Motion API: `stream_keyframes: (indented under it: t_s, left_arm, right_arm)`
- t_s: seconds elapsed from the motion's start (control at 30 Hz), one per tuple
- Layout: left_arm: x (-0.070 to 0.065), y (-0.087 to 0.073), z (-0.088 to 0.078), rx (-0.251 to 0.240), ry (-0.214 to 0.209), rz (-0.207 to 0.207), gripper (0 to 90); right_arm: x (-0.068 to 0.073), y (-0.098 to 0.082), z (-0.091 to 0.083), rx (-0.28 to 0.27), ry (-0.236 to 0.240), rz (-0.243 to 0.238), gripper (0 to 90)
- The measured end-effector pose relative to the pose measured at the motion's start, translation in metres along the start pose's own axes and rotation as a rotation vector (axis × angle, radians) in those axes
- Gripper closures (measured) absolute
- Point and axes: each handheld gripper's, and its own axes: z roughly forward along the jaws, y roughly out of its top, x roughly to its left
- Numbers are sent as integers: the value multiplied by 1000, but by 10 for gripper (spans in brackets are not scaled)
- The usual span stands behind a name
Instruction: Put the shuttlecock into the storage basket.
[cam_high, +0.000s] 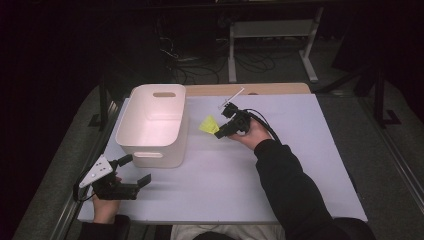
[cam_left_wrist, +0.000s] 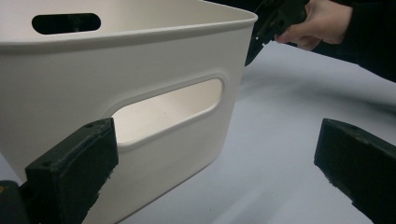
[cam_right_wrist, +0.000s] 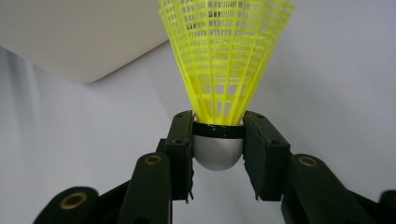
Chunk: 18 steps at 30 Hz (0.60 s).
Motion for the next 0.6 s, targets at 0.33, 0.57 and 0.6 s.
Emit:
stream_keyframes:
  t_s: [0.33, 0.57, 0.6]
  left_arm:
    - [0, 0, 0, 1, 1, 0, 0]
    - [0, 0, 0, 4, 2, 0, 0]
    - [0, 0, 0, 4, 1, 1, 0]
  right_arm:
    - [3, 5, -24, -12, -19, -22, 636]
    - [5, 10, -35, -16, -27, -36, 635]
    - [5, 10, -36, -17, -27, -38, 636]
